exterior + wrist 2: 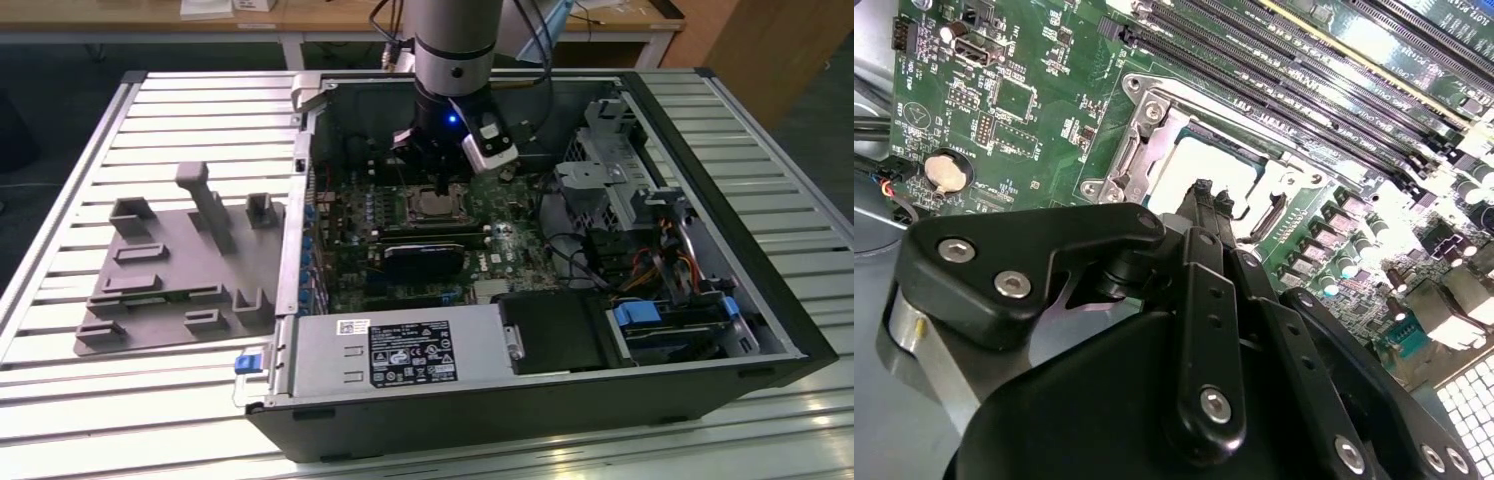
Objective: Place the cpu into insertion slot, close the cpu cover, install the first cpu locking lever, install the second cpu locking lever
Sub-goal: 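Install the first cpu locking lever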
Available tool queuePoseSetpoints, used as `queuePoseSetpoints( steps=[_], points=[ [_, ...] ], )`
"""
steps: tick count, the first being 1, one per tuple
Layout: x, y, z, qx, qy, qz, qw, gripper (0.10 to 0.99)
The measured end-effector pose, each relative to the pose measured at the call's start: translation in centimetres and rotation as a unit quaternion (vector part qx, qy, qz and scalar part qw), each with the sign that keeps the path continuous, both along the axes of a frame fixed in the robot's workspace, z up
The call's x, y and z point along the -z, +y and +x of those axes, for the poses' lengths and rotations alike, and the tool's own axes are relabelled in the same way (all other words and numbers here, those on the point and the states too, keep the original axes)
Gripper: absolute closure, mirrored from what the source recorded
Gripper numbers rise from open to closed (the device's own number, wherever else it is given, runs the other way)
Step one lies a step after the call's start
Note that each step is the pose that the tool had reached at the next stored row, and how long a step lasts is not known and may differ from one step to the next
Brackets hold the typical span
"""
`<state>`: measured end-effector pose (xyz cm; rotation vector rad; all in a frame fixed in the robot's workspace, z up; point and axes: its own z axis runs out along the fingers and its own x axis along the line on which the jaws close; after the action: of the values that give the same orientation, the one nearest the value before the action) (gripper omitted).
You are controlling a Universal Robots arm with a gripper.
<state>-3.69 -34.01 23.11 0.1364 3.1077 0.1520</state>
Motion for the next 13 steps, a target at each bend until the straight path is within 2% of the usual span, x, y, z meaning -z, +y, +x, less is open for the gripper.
queuePoseSetpoints(
  steps=[5,13],
  points=[
    [0.00,0.00,-0.41,0.000,0.0000,0.0000,1.0000,0.984],
    [0.00,0.00,-2.79,0.000,-0.0001,0.0000,1.0000,0.984]
  ],
)
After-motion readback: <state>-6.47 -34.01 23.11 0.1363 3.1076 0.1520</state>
